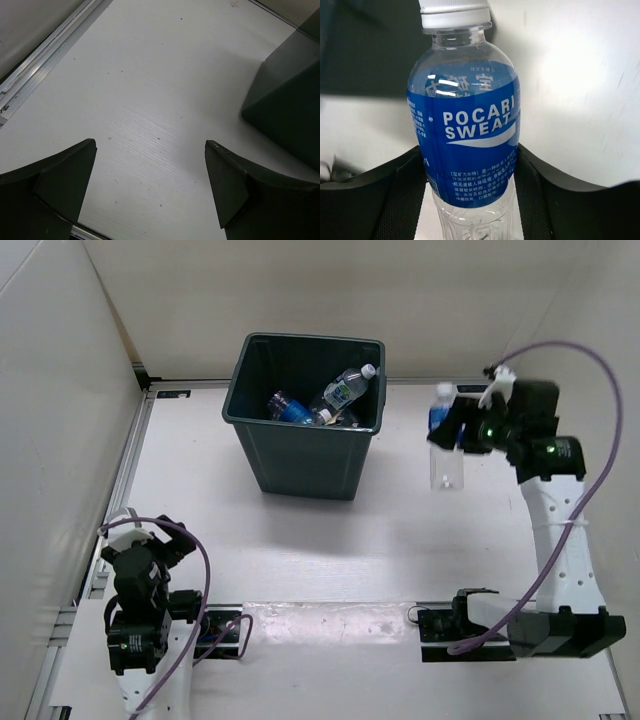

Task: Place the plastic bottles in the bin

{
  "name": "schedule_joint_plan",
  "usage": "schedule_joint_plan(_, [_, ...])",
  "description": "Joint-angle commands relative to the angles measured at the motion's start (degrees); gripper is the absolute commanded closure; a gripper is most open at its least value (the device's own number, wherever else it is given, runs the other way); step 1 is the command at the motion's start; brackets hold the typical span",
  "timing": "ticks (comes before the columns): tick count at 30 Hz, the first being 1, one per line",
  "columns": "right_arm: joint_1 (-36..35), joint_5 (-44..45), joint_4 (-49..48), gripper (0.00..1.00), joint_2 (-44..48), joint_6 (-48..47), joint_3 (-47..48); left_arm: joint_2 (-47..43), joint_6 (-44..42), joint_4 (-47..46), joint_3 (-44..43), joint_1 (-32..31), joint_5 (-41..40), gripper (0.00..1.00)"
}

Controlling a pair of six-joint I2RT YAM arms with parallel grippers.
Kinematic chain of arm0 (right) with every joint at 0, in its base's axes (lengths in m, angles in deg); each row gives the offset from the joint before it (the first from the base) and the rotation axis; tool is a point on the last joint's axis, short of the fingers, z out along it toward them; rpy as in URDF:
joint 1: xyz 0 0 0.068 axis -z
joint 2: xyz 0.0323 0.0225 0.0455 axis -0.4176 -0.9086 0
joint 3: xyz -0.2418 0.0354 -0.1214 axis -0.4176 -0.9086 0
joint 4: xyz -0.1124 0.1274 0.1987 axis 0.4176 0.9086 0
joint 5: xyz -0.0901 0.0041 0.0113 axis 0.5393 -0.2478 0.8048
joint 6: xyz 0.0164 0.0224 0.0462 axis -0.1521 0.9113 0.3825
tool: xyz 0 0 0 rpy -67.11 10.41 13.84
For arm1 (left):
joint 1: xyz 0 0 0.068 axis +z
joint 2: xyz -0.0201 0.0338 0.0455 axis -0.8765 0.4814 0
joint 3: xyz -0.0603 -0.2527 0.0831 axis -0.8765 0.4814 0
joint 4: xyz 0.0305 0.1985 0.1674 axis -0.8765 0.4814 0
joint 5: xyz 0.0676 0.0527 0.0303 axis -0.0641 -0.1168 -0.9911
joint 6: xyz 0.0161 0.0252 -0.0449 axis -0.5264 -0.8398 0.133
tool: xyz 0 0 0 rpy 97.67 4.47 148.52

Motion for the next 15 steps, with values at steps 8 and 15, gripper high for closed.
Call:
schedule_joint_plan(8, [-9.56, -2.71, -24.87, 0.71, -12.67, 1.75, 30.01, 1.11, -0.92, -1.52, 0.22, -0.30, 1.90, 0.00])
schedule_joint_plan(15, [-25.19, 1.49, -30.71, 0.46, -21.98, -5.27, 39.15, 1.11, -0.83, -1.43, 0.40, -0.04, 1.99, 0.00])
